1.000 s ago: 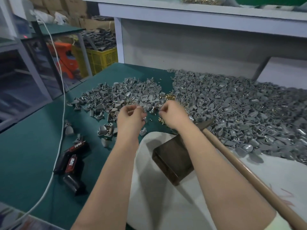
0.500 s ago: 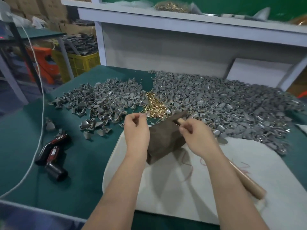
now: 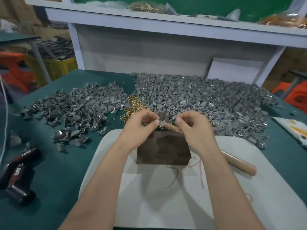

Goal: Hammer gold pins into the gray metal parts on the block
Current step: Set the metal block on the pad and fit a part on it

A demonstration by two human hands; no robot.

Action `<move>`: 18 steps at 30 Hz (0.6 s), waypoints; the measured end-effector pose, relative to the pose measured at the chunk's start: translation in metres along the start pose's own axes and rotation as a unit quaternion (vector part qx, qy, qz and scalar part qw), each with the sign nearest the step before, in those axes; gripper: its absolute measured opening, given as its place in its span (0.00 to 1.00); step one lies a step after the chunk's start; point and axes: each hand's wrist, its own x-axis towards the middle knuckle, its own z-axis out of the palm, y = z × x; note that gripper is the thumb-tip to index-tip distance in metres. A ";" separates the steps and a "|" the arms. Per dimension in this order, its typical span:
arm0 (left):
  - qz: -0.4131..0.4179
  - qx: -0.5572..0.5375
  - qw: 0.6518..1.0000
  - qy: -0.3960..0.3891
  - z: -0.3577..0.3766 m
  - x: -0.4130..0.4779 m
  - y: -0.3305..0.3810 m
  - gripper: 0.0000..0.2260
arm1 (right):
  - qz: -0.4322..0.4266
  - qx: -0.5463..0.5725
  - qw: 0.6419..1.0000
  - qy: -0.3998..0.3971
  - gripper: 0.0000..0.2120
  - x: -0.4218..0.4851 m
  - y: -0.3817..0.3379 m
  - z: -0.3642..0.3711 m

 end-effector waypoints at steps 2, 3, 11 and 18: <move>0.029 0.066 0.997 -0.025 -0.009 -0.004 -0.001 0.02 | 0.018 0.083 0.995 -0.054 0.09 0.000 0.000 0.005; 0.036 0.093 0.994 -0.037 -0.013 -0.006 -0.001 0.02 | 0.025 0.106 0.991 -0.071 0.10 -0.001 0.001 0.005; 0.057 0.243 0.967 -0.058 0.004 -0.010 -0.006 0.04 | 0.010 0.029 0.999 -0.015 0.08 -0.003 0.010 0.010; 0.065 0.144 0.987 0.041 0.022 -0.011 -0.008 0.02 | 0.021 0.076 0.993 0.083 0.12 -0.005 0.009 0.026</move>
